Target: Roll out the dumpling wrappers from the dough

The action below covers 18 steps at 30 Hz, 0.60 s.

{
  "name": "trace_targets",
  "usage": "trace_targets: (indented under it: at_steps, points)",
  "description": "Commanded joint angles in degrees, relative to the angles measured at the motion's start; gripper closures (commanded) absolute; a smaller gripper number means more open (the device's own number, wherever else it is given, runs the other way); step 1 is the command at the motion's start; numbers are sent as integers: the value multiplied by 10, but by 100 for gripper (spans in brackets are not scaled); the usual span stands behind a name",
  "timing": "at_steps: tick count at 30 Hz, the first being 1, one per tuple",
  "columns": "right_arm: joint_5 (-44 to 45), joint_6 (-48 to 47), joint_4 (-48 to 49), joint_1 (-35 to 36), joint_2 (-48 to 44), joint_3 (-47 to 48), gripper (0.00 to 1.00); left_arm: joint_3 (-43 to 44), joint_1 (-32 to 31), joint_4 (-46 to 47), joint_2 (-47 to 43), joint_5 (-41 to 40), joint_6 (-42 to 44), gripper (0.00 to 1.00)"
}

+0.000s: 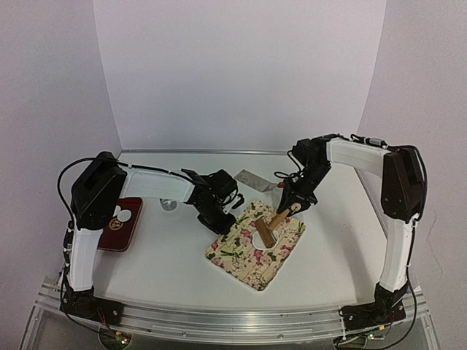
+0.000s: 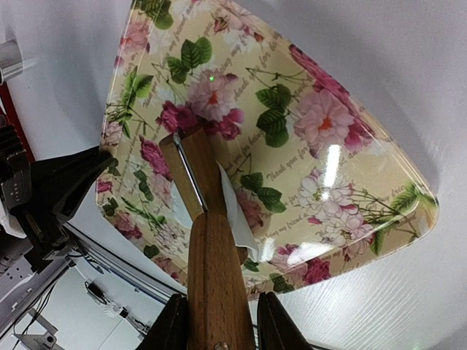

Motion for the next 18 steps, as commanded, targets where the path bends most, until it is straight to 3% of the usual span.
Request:
trace_targets:
  at_steps: [1,18]
  points:
    - [259,22,4,64,161,-80,100,-5,-2,28,36,-7,0,100]
    - [272,39,-1,102,182,-57,100,-33,-2,62,23,6,-16,100]
